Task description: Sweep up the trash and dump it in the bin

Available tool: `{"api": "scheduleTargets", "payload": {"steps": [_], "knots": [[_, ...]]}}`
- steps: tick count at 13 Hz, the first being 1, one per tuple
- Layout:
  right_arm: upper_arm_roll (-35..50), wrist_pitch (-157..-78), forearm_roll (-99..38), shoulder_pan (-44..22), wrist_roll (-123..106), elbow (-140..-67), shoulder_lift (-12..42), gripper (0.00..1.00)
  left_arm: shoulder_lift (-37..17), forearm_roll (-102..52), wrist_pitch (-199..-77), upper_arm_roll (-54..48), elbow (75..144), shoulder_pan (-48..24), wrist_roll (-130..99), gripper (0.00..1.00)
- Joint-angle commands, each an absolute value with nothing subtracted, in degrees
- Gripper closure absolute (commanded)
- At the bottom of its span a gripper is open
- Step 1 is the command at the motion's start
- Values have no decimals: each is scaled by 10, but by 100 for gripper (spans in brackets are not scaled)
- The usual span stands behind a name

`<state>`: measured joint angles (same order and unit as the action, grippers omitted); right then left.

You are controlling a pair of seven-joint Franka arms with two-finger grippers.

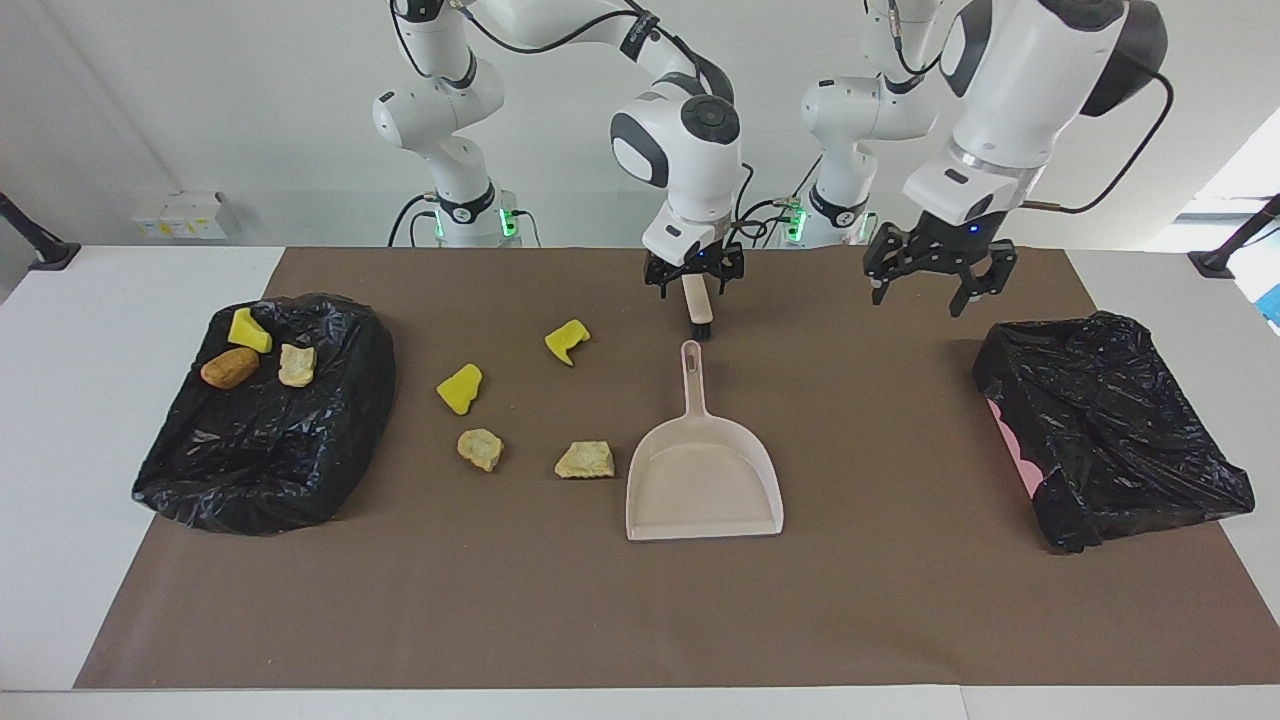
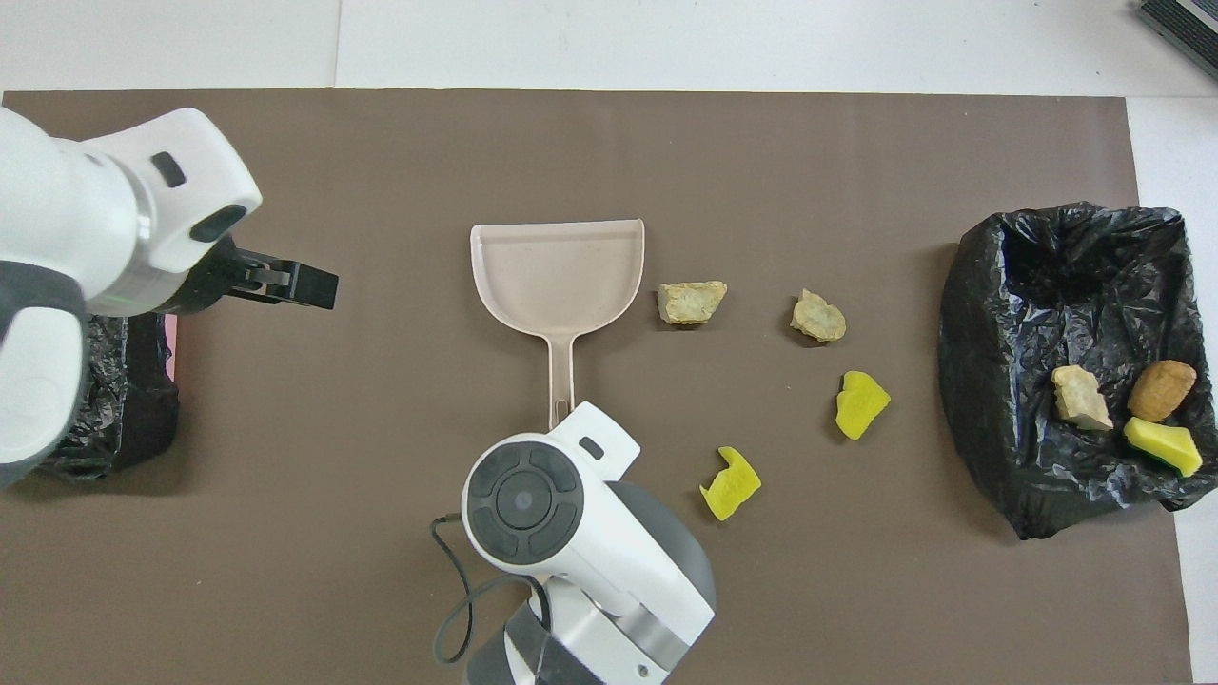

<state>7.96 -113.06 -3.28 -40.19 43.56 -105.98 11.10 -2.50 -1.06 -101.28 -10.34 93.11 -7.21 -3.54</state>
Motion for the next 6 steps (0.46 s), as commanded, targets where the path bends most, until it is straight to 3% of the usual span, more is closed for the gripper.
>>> {"api": "scheduleTargets", "payload": {"steps": [1, 6], "knots": [[86, -1150, -39, -426, 455, -1137, 68, 0, -46, -7, -1050, -141, 947, -70, -97, 0], [87, -1183, -76, -478, 481, -1238, 26, 0, -146, 80, -1149, -259, 973, -76, -300, 0]]}}
